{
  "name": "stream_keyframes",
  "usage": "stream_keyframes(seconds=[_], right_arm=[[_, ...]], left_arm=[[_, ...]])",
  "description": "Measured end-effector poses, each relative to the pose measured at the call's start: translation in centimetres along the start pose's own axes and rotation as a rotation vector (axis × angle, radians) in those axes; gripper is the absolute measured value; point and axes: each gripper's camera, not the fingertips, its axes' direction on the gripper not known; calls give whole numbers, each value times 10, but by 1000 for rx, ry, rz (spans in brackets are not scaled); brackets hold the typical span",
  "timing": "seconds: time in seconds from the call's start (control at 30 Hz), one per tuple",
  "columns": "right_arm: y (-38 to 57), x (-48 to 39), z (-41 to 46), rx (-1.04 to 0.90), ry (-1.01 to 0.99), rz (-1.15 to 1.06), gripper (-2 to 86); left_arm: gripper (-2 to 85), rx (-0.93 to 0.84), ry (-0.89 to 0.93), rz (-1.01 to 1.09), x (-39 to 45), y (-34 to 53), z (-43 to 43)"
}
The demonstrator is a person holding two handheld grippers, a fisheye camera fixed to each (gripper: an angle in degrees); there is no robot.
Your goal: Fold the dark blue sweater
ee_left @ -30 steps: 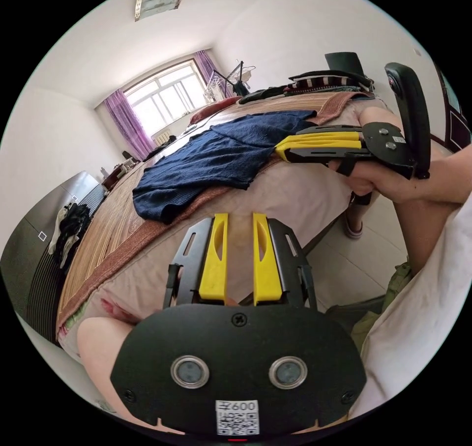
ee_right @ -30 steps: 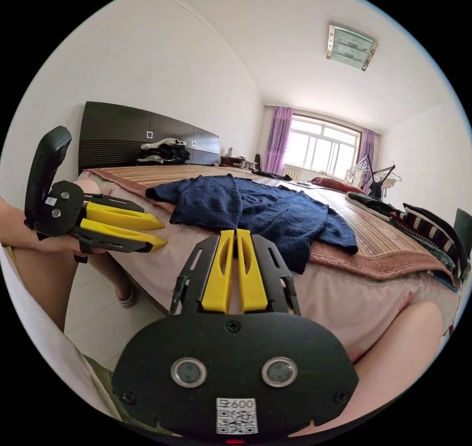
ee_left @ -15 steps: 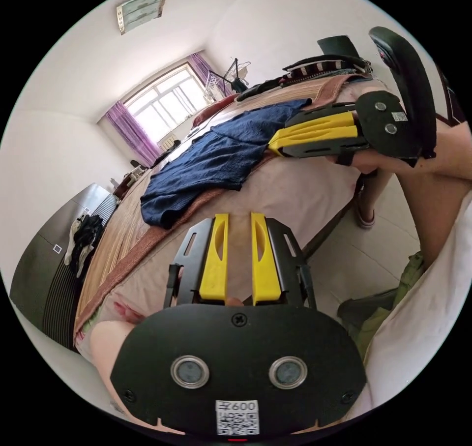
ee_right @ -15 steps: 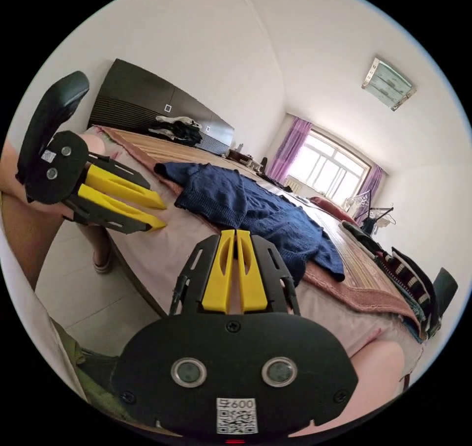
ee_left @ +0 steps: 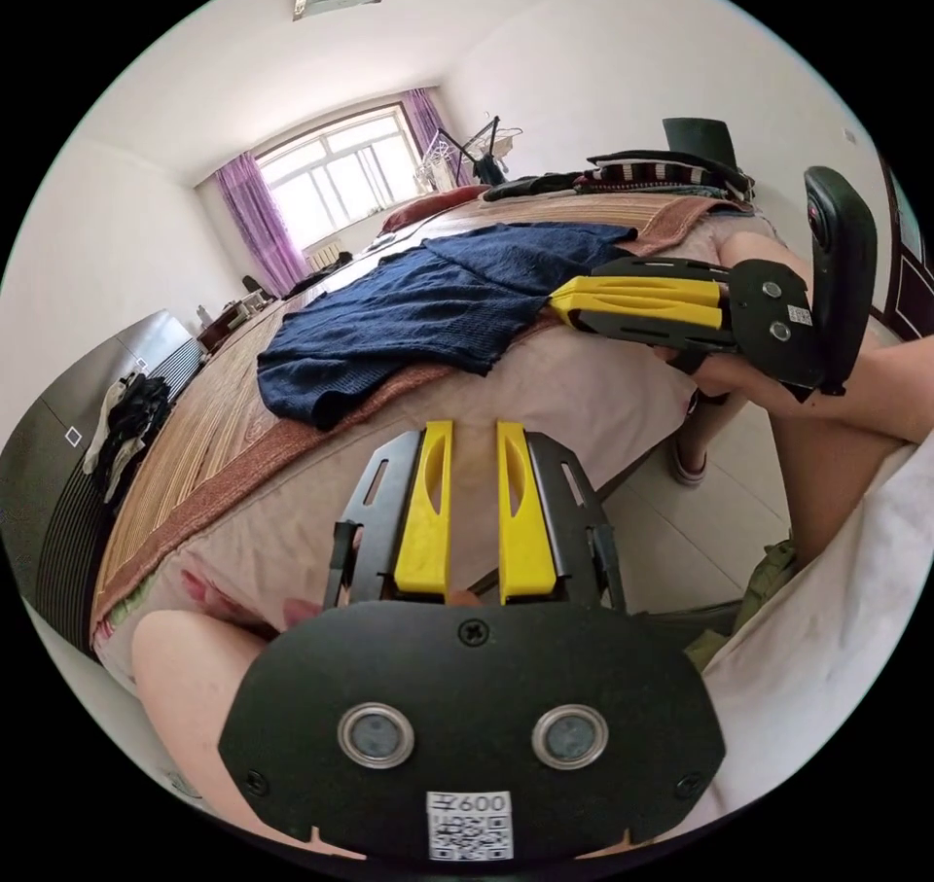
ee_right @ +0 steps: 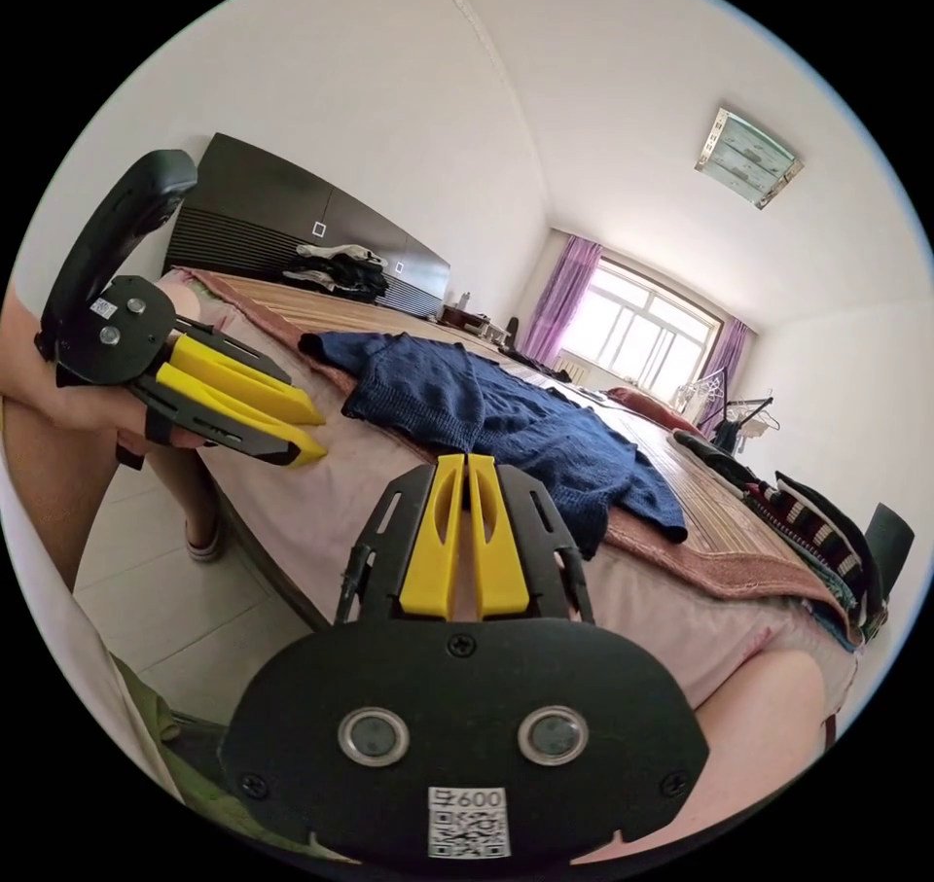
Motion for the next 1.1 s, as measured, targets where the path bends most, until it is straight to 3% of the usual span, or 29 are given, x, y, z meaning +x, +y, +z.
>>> stream_keyframes(seconds=[0.07, 0.2, 0.23, 0.33, 0.73, 0.87, 1.0, 1.1], right_arm=[[-3, 4, -2, -1, -5, 9, -9], [-10, 10, -4, -4, -3, 12, -9], [-12, 12, -5, -5, -4, 17, -9], [-19, 18, -7, -6, -4, 23, -9], [-56, 55, -8, -24, -18, 16, -8], [-84, 72, -4, -101, -67, -125, -6], [-118, 89, -1, -177, -66, -244, 6], [-146, 103, -7, -190, -102, -323, 80]], left_arm=[[72, -26, -1, 51, 5, -9, -3], [92, -174, -163, 444, 37, -44, -18], [118, -166, -263, 497, 47, -51, -26], [134, 41, -307, 688, 62, -48, -51], [83, 32, -335, 1122, 60, -90, -62], [45, 1, -313, 1151, 44, -109, -69], [32, 45, -253, 994, 11, -151, -95], [29, 26, -179, 850, -22, -185, -107]])
